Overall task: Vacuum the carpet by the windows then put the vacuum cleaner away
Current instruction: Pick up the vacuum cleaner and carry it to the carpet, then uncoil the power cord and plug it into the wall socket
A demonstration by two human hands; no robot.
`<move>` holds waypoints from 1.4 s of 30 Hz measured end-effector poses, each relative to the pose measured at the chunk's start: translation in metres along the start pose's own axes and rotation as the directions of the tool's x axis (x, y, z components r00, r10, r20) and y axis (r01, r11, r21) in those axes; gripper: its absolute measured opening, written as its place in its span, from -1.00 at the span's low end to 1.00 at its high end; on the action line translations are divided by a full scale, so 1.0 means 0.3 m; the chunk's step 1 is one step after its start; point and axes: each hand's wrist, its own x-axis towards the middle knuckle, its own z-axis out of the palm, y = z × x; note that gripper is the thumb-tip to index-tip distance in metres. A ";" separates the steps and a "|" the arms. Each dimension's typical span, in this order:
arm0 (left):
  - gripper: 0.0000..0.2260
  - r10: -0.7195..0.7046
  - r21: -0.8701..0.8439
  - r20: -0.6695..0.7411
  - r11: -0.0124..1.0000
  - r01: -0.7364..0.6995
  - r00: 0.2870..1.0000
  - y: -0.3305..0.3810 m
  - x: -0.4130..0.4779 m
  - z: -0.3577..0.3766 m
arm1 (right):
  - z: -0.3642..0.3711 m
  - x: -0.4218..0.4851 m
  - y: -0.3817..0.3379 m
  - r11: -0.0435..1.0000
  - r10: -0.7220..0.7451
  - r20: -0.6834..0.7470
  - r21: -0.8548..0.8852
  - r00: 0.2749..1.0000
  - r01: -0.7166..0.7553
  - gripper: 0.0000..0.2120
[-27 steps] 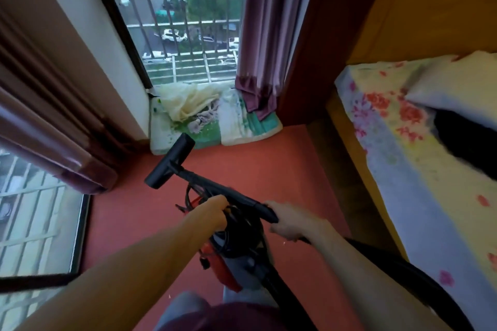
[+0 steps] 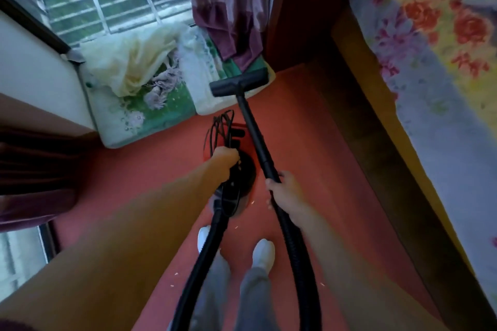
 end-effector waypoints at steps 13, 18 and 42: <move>-0.79 0.271 0.512 0.009 0.826 -0.237 0.963 -0.177 0.599 0.024 | 0.569 0.538 0.351 0.756 0.266 -0.129 0.643 0.955 -0.123 -0.80; -0.84 0.394 0.584 -0.005 0.747 -0.317 0.919 -0.303 0.817 0.018 | 0.674 0.700 0.499 0.620 0.359 -0.088 0.767 0.929 -0.167 -0.70; -0.83 0.376 0.650 0.025 0.698 -0.301 0.926 -0.316 0.874 -0.097 | 0.605 0.598 0.653 0.937 0.330 0.201 0.046 0.922 -0.345 -0.64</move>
